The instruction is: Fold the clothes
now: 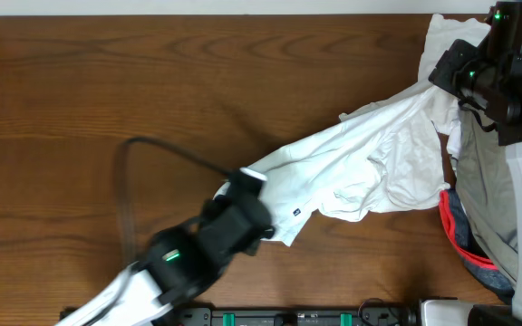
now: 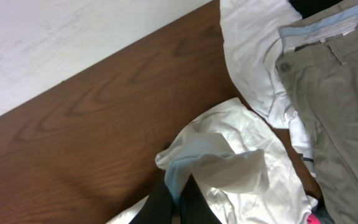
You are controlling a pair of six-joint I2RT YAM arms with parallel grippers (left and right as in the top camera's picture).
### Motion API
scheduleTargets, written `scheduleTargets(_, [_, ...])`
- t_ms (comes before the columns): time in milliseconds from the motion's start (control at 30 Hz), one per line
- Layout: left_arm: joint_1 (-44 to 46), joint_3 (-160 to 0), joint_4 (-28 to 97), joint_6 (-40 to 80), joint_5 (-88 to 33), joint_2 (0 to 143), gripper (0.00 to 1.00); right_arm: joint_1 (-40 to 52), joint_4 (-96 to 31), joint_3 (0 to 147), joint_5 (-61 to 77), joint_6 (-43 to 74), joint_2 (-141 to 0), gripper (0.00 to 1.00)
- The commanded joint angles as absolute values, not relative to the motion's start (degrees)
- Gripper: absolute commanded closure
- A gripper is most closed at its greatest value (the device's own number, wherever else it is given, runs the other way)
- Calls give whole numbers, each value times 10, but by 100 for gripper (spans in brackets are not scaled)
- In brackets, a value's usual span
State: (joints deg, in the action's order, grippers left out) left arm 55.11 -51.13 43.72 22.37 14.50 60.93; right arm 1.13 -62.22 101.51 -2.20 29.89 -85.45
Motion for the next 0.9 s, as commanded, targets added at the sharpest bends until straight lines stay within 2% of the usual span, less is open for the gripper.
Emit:
scheduleTargets(0, [581, -516, 425, 230, 119, 695, 49, 8, -625, 1028, -32, 291, -853, 99])
scheduleTargets(133, [634, -516, 370, 238, 63, 800, 47, 8, -626, 1027, -32, 291, -853, 99])
scheduleTargets(233, [657, -516, 326, 307, 20, 861, 47, 8, -626, 1028, -32, 291, -853, 99])
scheduleTargets(367, [665, -516, 311, 373, 19, 926, 46, 8, -627, 1028, -32, 291, -853, 99])
scheduleTargets(533, [665, -516, 286, 376, 22, 952, 46, 8, -626, 1028, -32, 291, -853, 99])
scheduleTargets(867, [665, -515, 275, 358, 102, 957, 46, 8, -627, 1028, -32, 291, -853, 99])
